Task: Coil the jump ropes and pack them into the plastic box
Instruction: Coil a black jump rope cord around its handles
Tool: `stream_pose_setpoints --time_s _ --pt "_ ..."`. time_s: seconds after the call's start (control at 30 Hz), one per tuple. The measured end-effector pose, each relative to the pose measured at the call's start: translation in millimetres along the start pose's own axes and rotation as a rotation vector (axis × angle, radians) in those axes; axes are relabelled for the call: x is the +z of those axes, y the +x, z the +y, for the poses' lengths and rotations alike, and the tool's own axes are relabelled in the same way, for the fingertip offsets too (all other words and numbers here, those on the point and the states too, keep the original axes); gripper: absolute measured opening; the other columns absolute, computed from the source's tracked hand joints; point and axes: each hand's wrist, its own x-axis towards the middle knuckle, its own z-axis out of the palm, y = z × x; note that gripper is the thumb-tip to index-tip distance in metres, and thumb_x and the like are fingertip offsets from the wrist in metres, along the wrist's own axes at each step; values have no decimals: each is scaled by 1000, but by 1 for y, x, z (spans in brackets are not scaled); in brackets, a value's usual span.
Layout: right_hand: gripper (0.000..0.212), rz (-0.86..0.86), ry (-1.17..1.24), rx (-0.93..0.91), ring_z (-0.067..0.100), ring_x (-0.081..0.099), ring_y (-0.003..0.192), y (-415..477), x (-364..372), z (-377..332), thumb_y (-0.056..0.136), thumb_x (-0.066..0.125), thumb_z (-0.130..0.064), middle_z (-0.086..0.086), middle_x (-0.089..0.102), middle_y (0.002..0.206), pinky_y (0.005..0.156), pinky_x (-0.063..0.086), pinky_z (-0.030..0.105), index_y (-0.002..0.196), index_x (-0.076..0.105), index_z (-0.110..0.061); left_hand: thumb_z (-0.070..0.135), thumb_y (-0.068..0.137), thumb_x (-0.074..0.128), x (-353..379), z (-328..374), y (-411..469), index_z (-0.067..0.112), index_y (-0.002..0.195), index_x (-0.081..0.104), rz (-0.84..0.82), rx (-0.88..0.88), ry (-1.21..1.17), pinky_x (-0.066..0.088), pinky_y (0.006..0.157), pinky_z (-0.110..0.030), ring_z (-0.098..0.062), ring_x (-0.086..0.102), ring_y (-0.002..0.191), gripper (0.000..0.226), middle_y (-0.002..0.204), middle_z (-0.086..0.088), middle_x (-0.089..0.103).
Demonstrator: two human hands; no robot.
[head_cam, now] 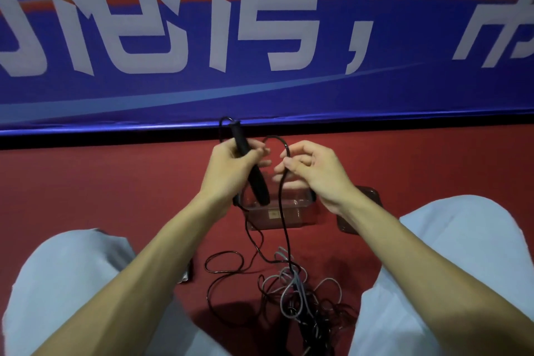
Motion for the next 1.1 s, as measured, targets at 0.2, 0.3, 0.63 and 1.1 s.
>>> stream_pose_setpoints --time_s 0.2,0.3,0.63,1.1 --pt "8 81 360 12 25 72 74 4 -10 -16 97 50 -1 10 70 80 70 61 38 93 56 -5 13 85 71 0 -12 0 18 90 75 -270 -56 237 54 84 -48 -15 62 80 8 85 2 71" --pt "9 99 572 -10 21 72 74 7 -17 -27 99 47 -3 8 70 77 65 59 31 92 53 -5 14 83 72 2 -14 -3 19 97 76 -424 -103 233 50 78 -37 -19 60 78 15 86 -4 69" --pt "14 199 705 -30 22 73 80 9 -32 -26 99 47 -3 8 71 75 73 59 32 88 55 -3 -1 92 61 14 -11 -15 -2 96 64 -494 -138 45 57 69 -26 -21 73 86 6 94 -16 74" --pt "9 180 592 57 29 72 88 14 -24 -15 99 49 -6 16 69 89 72 59 34 93 54 -3 -5 90 62 19 -6 -19 2 90 67 -322 -38 66 54 59 -20 -16 72 73 9 89 -16 75"
